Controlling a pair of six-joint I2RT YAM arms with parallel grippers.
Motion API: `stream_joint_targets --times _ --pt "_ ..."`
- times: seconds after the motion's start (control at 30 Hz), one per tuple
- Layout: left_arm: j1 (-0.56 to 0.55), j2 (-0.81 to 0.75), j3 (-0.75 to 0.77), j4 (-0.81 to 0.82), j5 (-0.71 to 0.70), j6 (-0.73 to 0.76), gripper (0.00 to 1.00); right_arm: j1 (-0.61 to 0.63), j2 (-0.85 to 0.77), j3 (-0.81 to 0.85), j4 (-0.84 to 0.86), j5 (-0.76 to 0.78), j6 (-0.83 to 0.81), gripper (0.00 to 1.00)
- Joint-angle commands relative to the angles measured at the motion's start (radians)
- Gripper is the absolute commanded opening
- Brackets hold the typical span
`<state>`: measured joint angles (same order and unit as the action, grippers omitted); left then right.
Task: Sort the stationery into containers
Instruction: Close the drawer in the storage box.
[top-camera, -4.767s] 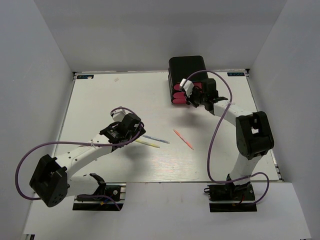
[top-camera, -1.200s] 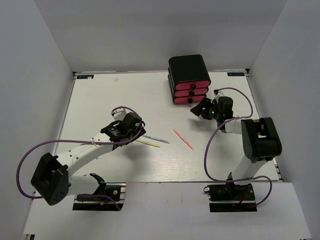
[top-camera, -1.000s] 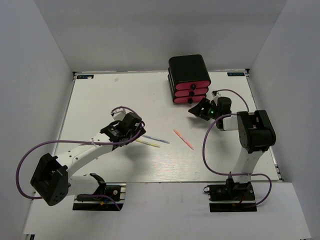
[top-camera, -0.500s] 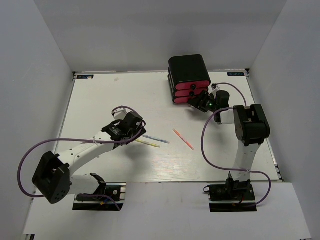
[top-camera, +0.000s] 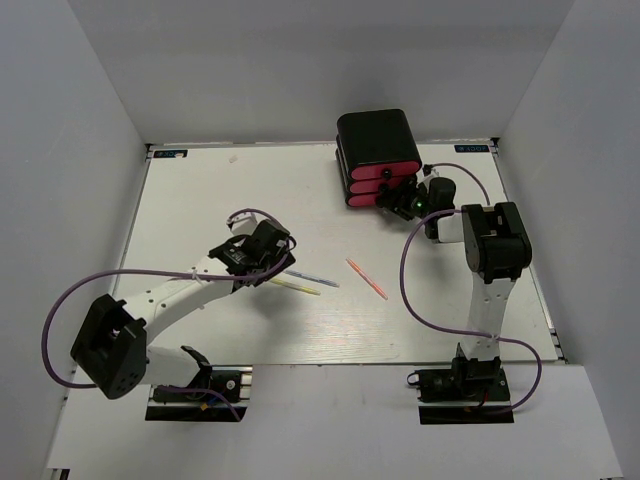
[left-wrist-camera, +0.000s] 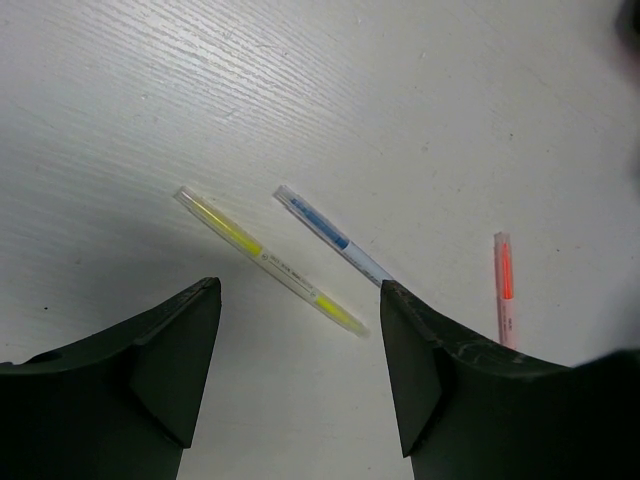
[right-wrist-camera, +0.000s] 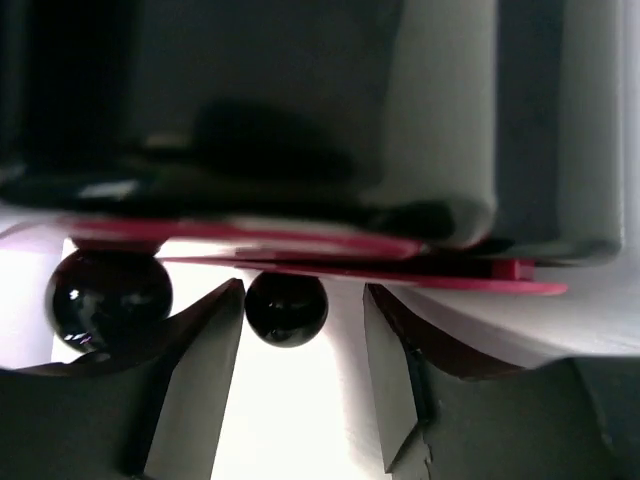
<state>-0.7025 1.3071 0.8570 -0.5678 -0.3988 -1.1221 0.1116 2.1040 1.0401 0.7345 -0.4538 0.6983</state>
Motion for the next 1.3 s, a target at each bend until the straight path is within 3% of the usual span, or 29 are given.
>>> stream_joint_targets --times 0.0,0.13,0.23,0.63,0.73,0.83,0.9,1.0,1.1,1.27 --pt "0.003 0.003 0.045 -0.009 0.002 0.014 0.75 -0.001 0.024 0.037 0.035 0.017 -0.002 0.56" --pt "0.003 0.012 0.054 -0.009 0.002 0.015 0.75 -0.003 0.028 0.035 0.04 0.015 -0.016 0.36" --pt "0.003 0.021 0.054 -0.009 0.002 0.015 0.75 -0.006 0.024 0.018 0.055 -0.008 -0.02 0.26" --pt "0.003 0.07 0.073 0.045 0.02 0.045 0.75 -0.016 -0.12 -0.224 0.132 -0.103 -0.008 0.22" --pt "0.003 0.07 0.073 0.055 0.029 0.054 0.75 -0.018 -0.151 -0.285 0.157 -0.115 -0.005 0.33" --pt "0.003 0.08 0.073 0.065 0.04 0.054 0.75 -0.018 -0.16 -0.292 0.151 -0.115 -0.019 0.54" --pt "0.003 0.08 0.073 0.065 0.04 0.054 0.75 -0.015 -0.167 -0.281 0.146 -0.123 -0.028 0.84" --pt "0.003 0.08 0.082 0.065 0.049 0.054 0.75 -0.02 -0.19 -0.275 0.121 -0.135 -0.049 0.9" --pt "0.003 0.08 0.082 0.065 0.049 0.054 0.75 -0.021 -0.249 -0.324 0.089 -0.151 -0.052 0.9" --pt "0.003 0.061 0.051 0.075 0.06 0.045 0.75 -0.017 -0.409 -0.436 -0.004 -0.169 -0.112 0.81"
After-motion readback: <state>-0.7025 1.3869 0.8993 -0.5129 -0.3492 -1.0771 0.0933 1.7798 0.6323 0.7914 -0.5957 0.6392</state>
